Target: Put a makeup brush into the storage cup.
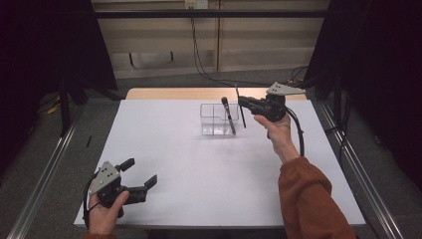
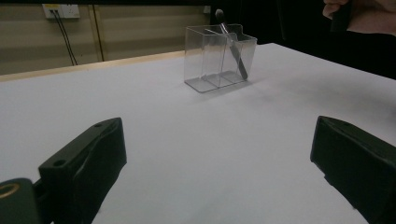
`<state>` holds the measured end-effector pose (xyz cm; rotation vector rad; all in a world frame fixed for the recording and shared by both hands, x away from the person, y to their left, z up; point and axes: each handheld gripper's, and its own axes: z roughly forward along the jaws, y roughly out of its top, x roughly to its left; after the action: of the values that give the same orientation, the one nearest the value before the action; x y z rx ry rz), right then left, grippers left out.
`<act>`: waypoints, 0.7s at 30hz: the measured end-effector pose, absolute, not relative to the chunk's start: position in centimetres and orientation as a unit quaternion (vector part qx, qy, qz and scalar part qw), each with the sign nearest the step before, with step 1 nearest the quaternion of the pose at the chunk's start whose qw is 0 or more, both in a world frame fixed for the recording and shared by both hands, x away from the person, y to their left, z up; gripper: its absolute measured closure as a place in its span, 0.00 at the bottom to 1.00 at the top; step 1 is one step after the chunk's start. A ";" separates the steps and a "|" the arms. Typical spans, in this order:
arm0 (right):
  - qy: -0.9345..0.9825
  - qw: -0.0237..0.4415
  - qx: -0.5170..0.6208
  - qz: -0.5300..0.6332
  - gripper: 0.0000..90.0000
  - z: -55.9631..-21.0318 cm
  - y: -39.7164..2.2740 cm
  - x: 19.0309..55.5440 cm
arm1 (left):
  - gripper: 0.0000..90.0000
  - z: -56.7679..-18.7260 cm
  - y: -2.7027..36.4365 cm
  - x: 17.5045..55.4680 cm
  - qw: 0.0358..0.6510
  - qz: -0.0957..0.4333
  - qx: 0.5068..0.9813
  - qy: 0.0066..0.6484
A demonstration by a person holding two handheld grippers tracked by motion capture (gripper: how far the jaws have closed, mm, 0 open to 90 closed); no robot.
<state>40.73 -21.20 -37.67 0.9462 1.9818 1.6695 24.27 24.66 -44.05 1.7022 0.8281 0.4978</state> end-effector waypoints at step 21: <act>0.717 0.206 0.339 0.573 0.97 -36.7 -18.4 43.8 | 0.04 -44.1 24.7 24.3 0.556 0.208 0.725 0.349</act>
<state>43.85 -18.39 -36.74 0.9452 1.9987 1.5963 24.34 24.66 -44.13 1.7119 0.8236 0.4920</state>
